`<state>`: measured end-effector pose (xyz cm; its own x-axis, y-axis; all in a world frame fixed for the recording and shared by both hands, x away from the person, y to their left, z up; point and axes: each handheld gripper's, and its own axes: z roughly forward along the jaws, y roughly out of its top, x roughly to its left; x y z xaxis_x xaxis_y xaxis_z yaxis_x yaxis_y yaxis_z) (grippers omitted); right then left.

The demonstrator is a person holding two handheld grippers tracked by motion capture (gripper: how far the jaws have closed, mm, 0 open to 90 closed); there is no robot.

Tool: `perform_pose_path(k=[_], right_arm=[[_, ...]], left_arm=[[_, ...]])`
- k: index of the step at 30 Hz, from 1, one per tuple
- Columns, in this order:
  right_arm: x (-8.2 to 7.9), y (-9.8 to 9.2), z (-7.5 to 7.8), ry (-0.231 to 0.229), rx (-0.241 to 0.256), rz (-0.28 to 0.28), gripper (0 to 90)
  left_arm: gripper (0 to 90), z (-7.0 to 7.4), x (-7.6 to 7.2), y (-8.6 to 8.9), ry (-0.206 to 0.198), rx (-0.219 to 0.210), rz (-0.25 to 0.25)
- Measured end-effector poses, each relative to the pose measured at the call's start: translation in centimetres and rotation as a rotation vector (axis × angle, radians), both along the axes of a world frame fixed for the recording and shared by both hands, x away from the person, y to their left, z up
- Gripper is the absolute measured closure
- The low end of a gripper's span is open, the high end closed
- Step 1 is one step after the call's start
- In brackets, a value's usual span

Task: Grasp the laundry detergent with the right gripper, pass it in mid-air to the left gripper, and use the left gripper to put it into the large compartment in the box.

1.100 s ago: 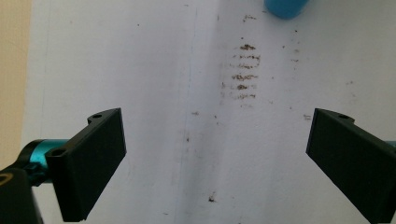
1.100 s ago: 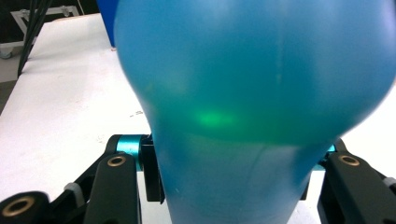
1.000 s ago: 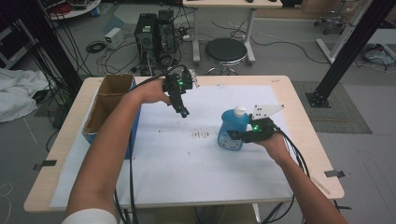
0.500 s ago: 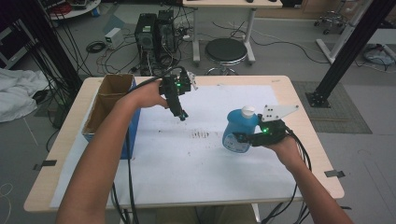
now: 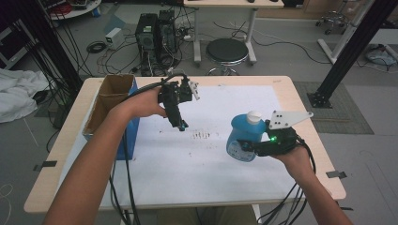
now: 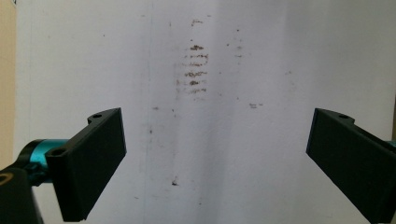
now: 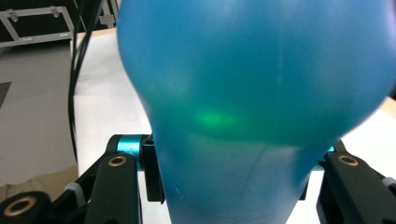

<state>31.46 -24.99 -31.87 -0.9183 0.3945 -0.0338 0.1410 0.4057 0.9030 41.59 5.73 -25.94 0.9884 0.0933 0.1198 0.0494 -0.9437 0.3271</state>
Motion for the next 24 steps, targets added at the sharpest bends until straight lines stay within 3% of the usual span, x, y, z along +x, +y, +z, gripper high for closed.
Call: perform_pose_path(k=[5, 11, 17, 24], right_arm=[[-0.1, 0.7, 0.7, -0.002, 0.021, 0.04, 45.3], [1.5, 1.9, 0.7, 0.008, 0.044, 0.132, 45.4], [3.0, 3.5, 0.6, -0.011, 0.022, 0.231, 45.4], [4.7, 4.7, 0.1, -0.012, 0.016, 0.307, 45.4]], left_arm=[[4.7, 0.5, -1.2, -0.3, -0.002, 0.004, -0.027], [4.8, 1.0, -2.2, -0.4, 0.003, 0.015, -0.043], [4.8, 1.3, -3.0, 0.0, 0.017, 0.017, -0.025], [4.8, 1.9, -3.9, -0.1, 0.023, 0.022, -0.024]])
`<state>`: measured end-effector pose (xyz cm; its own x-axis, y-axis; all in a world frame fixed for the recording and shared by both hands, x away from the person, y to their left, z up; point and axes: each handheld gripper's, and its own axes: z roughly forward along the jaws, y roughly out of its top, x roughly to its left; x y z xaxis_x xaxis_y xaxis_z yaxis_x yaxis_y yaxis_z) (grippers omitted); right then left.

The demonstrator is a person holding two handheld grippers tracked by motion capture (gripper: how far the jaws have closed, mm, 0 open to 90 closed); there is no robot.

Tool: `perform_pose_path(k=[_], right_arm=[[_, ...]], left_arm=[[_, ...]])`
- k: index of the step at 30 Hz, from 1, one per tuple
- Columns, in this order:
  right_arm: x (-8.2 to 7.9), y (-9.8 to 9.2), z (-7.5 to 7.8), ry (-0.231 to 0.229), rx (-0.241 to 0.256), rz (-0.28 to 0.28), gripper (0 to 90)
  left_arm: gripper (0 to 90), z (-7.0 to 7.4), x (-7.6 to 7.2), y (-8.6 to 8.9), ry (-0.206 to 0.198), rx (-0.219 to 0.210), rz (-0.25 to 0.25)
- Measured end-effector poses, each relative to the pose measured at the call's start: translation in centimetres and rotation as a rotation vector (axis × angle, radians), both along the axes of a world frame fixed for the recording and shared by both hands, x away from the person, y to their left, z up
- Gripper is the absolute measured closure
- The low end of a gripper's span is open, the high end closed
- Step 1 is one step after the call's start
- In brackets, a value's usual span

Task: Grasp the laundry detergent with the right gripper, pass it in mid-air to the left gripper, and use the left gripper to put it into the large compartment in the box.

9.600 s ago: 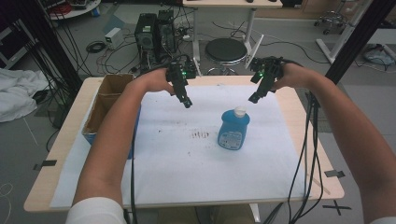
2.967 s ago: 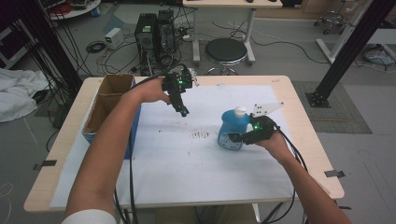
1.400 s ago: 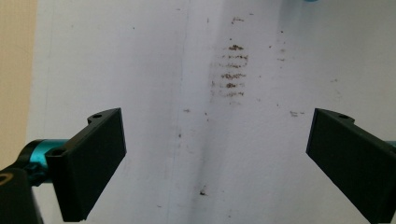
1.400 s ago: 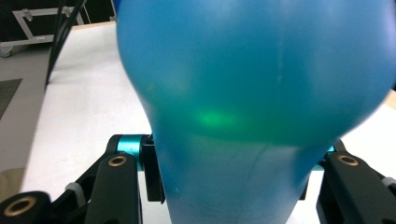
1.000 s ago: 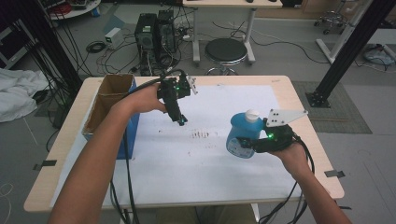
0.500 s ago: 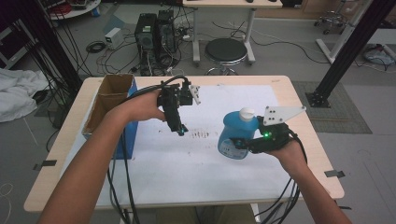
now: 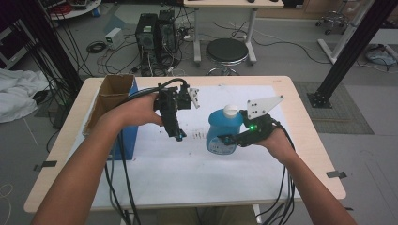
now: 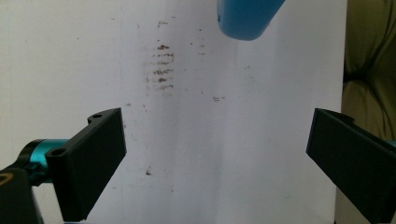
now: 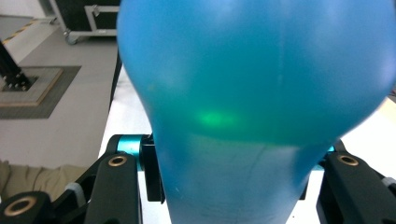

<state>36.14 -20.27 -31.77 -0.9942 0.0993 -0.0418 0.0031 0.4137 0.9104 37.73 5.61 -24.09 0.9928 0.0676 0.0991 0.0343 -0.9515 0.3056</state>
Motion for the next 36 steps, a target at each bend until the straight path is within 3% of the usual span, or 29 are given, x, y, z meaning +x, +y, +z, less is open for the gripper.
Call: perform_pose_path(k=[8, 20, 36], right_arm=[[1.0, 1.3, -0.6, 0.015, -0.032, 0.052, 45.4], [1.4, 3.3, -1.4, 0.016, -0.051, 0.073, 45.6], [1.6, 5.2, -1.1, 0.03, -0.06, 0.101, 45.6]], left_arm=[[4.8, 0.7, -0.5, -0.8, 0.031, 0.004, 0.022], [4.7, 1.7, -0.8, -2.1, 0.072, 0.008, 0.025], [4.7, 2.9, -1.0, -4.2, 0.068, 0.017, -0.003]])
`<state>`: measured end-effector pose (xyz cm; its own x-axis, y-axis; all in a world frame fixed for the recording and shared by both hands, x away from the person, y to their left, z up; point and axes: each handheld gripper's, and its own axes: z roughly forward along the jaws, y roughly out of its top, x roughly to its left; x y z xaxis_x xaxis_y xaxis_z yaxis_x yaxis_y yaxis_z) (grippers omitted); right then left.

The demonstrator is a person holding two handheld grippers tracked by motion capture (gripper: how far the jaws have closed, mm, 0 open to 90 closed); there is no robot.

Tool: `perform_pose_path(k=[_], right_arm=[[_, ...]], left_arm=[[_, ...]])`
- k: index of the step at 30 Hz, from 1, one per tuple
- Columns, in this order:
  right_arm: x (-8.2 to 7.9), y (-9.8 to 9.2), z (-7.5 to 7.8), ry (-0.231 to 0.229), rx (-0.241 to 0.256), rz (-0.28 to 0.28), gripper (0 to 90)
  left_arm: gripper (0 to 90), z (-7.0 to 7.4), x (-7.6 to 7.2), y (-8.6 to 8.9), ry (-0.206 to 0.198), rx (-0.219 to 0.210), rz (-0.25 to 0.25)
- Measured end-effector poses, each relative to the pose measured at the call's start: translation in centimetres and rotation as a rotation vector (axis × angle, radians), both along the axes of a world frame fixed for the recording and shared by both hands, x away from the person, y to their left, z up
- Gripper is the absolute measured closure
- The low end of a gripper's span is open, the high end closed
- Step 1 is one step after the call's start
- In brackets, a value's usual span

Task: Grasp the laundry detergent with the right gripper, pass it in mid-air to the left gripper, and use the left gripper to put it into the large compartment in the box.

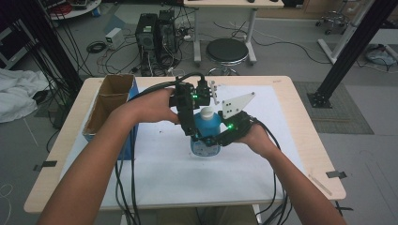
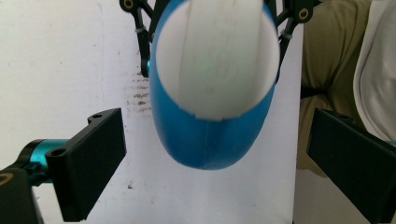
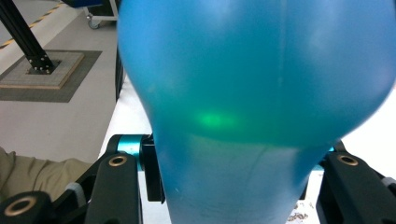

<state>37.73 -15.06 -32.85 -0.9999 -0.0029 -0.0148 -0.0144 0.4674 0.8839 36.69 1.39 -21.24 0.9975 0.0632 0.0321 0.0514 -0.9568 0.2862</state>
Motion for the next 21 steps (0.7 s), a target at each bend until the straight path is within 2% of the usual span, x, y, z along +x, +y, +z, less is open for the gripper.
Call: perform_pose_path(k=[9, 21], right_arm=[[-0.1, 0.7, 0.0, 0.014, -0.013, 0.021, 45.5], [-0.1, 0.8, 0.2, 0.029, -0.026, 0.02, 45.5]], left_arm=[[4.7, -0.1, 0.3, -1.0, 0.012, 0.007, -0.01], [4.7, -0.5, 0.9, -1.5, 0.015, 0.012, -0.016]])
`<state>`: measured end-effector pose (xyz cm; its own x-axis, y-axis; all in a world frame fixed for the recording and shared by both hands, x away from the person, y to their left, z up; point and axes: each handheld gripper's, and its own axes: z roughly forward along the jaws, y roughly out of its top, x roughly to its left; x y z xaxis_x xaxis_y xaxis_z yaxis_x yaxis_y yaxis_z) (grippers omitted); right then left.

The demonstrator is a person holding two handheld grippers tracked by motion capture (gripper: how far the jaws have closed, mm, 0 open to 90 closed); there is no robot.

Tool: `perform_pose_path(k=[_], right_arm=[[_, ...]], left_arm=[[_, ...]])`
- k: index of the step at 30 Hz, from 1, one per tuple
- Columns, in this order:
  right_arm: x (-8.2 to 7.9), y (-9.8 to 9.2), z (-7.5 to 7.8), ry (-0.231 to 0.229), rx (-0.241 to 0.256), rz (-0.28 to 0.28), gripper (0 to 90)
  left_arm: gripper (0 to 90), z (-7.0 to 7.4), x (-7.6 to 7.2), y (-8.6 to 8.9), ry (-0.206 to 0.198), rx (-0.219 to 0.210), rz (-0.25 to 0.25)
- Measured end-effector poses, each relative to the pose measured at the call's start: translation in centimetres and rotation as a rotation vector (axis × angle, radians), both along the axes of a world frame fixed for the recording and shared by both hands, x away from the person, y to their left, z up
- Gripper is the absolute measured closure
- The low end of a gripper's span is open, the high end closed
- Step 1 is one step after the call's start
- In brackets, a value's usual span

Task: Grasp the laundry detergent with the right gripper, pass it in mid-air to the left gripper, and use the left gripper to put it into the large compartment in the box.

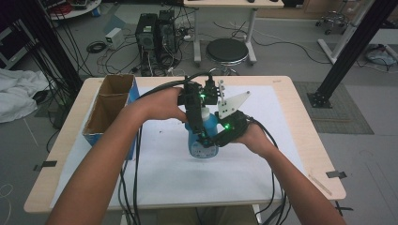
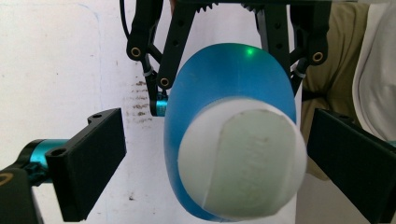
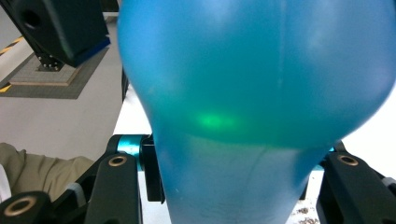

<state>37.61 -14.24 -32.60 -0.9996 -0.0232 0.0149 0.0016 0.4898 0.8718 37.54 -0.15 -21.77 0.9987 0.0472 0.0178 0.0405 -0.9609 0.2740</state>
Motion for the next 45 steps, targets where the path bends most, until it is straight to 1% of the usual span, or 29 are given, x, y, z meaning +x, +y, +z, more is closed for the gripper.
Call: perform_pose_path(k=[2, 7, 8, 9, 14, 17, 18, 26, 28, 31, 36, 37, 42, 45], right_arm=[[0.0, 0.0, 0.0, 0.0, -0.002, -0.001, 45.5], [0.0, -0.1, 0.0, 0.002, 0.0, -0.003, 45.4], [0.0, -0.1, 0.1, 0.002, 0.001, -0.003, 45.5], [0.0, -0.1, 0.1, 0.003, 0.003, -0.003, 45.5], [0.0, -0.2, 0.1, -0.004, 0.003, -0.009, 45.4], [0.1, -0.2, 0.1, -0.006, 0.005, -0.011, 45.4], [0.1, -0.2, 0.1, -0.006, 0.007, -0.011, 45.4], [0.1, -0.3, 0.1, -0.006, 0.003, -0.012, 45.4], [0.0, -0.3, 0.1, -0.006, 0.001, -0.01, 45.4], [0.0, -0.3, 0.1, -0.007, 0.003, -0.011, 45.4], [0.0, -0.3, 0.2, -0.003, 0.003, -0.015, 45.4], [0.0, -0.3, 0.2, 0.004, 0.002, -0.016, 45.4], [0.0, -0.3, 0.2, 0.002, 0.002, -0.015, 45.4], [0.0, -0.3, 0.1, 0.001, 0.002, -0.013, 45.4]], left_arm=[[4.7, -0.1, 0.0, -0.1, 0.0, -0.002, -0.003], [4.8, -0.4, 0.0, -0.2, 0.005, 0.01, -0.015], [5.9, -0.4, 0.0, -0.2, 0.011, 0.009, -0.019], [10.3, -0.4, 0.1, -0.2, 0.012, 0.009, -0.03], [11.1, -0.6, 0.1, -0.2, 0.017, 0.007, -0.017], [11.3, -0.5, 0.1, -0.2, 0.017, 0.003, -0.019], [13.7, -0.5, 0.1, -0.2, 0.019, 0.001, -0.024], [14.7, -0.7, 0.2, -0.3, 0.005, 0.001, -0.025], [19.0, -0.6, 0.2, -0.3, 0.007, -0.005, -0.032], [19.1, -0.7, 0.2, -0.3, 0.001, 0.007, -0.034], [19.4, -0.9, 0.2, -0.3, -0.005, 0.003, -0.038], [22.6, -0.9, 0.2, -0.4, -0.002, 0.001, -0.043], [23.3, -1.0, 0.2, -0.5, -0.008, 0.005, -0.048], [27.7, -0.9, 0.2, -0.5, -0.011, -0.004, -0.057]])
